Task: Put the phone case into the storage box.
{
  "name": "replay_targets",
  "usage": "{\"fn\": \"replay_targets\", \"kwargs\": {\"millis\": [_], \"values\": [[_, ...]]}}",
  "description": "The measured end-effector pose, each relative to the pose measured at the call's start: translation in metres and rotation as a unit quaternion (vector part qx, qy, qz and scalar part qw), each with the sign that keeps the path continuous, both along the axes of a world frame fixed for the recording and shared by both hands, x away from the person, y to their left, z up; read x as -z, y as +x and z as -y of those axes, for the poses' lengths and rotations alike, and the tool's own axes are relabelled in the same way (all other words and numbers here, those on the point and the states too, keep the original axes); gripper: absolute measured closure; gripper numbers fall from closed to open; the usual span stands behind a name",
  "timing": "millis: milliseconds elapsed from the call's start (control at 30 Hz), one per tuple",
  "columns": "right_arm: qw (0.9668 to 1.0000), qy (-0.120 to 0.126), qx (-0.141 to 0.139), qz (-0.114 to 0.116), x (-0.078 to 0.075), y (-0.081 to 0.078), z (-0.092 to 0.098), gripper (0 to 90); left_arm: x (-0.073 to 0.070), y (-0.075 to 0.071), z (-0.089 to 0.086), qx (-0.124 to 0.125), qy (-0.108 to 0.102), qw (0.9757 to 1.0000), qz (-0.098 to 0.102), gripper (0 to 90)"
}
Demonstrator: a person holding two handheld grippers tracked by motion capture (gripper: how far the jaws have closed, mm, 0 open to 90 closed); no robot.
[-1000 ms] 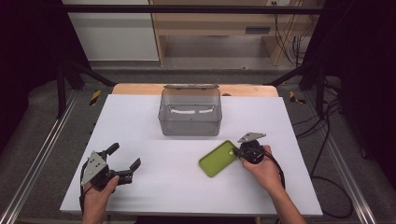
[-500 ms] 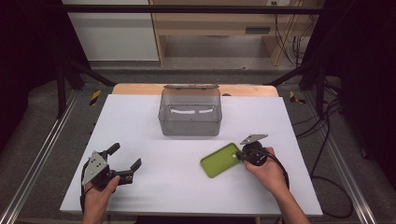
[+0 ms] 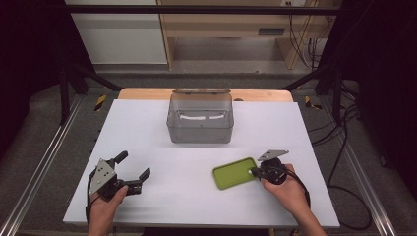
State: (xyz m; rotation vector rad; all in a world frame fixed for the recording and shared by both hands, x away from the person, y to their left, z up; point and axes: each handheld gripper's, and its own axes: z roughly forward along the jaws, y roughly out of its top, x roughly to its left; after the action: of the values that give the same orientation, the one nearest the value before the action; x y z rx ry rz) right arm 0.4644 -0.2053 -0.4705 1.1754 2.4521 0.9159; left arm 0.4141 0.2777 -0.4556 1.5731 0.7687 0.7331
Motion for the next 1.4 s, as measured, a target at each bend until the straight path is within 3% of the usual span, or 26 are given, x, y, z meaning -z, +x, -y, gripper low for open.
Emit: {"fn": "replay_targets", "kwargs": {"millis": [1400], "values": [[0.9998, 0.019, 0.002, 0.003, 0.0023, -0.0075, 0.0004, 90.0, 0.0003, 0.0000, 0.0015, 0.003, 0.006, 1.0000, -0.001, 0.6]]}}
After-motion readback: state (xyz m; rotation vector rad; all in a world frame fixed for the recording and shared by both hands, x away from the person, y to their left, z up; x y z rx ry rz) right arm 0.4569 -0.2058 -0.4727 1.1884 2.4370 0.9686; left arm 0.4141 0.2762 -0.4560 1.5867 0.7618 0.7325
